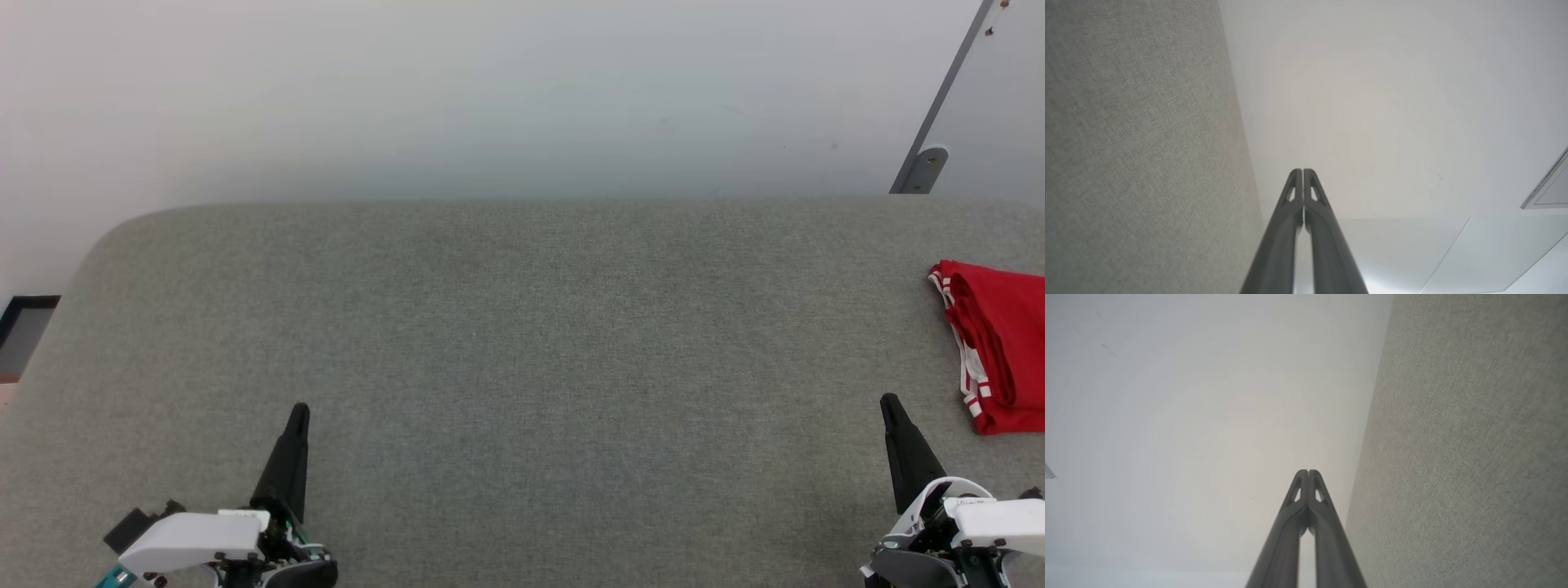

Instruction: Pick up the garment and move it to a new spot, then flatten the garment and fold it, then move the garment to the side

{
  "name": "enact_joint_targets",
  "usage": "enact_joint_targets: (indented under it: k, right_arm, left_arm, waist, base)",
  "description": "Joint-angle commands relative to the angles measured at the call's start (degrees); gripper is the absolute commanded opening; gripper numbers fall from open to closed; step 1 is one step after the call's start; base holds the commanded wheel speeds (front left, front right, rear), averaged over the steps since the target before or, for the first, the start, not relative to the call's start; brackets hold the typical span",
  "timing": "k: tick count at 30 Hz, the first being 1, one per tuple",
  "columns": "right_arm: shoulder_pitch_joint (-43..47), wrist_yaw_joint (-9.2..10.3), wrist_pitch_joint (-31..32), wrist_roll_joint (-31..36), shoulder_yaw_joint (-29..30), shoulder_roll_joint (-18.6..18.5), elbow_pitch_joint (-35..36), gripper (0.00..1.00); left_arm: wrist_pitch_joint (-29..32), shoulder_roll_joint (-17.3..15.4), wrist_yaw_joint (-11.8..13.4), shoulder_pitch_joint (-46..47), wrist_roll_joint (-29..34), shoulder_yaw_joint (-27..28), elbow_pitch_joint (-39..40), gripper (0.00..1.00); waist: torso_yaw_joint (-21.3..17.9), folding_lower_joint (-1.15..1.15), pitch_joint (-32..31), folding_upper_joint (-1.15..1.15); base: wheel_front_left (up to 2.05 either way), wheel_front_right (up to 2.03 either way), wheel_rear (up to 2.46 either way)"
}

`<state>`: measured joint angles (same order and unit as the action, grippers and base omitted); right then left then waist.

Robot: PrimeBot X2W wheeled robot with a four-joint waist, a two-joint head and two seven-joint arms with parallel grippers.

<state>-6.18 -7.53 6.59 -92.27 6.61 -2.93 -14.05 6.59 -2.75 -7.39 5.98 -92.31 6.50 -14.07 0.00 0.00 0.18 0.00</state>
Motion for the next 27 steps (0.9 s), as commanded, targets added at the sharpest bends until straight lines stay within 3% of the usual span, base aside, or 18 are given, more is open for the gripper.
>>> enact_joint_targets:
  k: [1,27]
  right_arm:
    - [-0.1,0.08,0.1,-0.3,0.0,0.2,0.1,0.00]
    - [-0.1,0.08,0.1,-0.3,0.0,0.2,0.1,0.00]
  left_arm:
    - [0.1,0.0,-0.2,0.6,-0.2,0.1,0.1,0.00]
    - [0.1,0.0,-0.2,0.6,-0.2,0.1,0.1,0.00]
  waist:
    - [0.0,0.00,0.0,0.00]
    - [0.0,0.00,0.0,0.00]
  base:
    - [0.00,0.00,0.00]
    - [0.00,0.00,0.00]
